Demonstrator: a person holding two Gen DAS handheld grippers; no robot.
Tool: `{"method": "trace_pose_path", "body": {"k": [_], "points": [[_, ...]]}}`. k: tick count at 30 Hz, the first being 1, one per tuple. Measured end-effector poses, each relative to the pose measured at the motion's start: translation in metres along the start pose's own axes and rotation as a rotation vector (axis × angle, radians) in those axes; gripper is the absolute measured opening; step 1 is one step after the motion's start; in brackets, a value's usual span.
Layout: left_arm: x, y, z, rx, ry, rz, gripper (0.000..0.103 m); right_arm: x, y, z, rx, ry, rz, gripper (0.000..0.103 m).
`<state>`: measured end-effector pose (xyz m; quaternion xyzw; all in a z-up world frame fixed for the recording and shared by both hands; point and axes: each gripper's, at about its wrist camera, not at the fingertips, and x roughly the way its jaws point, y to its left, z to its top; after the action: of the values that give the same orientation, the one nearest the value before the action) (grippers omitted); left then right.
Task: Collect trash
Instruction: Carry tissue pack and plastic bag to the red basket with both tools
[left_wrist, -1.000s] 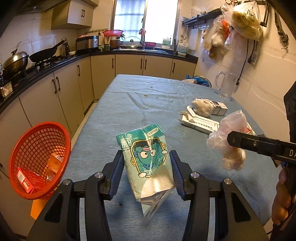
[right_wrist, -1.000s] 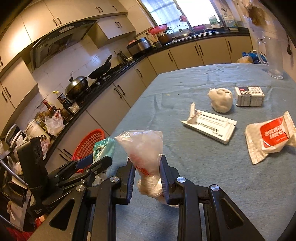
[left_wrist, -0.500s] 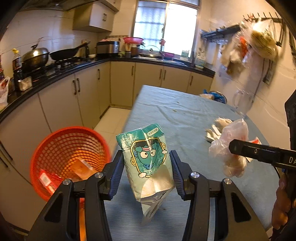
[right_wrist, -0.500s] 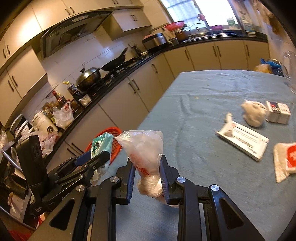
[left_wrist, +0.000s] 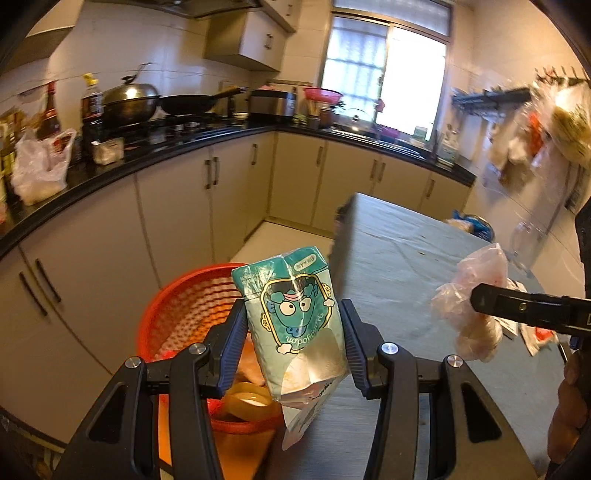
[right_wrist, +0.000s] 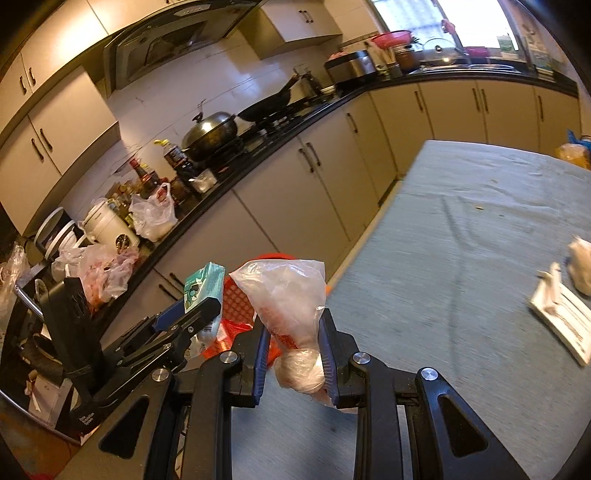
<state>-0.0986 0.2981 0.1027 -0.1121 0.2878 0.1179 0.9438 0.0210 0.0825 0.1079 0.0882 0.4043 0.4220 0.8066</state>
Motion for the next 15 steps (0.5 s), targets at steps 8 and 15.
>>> {"method": "trace_pose_path", "body": {"k": [8, 15], "points": [[0.005, 0.047, -0.001, -0.061, 0.012, 0.056, 0.048, 0.04, 0.031, 0.016, 0.009, 0.036, 0.061, 0.028], [0.017, 0.061, -0.008, -0.077, 0.04, 0.059, 0.048, 0.073, 0.044, 0.025, 0.042, 0.063, 0.088, 0.028]]}}
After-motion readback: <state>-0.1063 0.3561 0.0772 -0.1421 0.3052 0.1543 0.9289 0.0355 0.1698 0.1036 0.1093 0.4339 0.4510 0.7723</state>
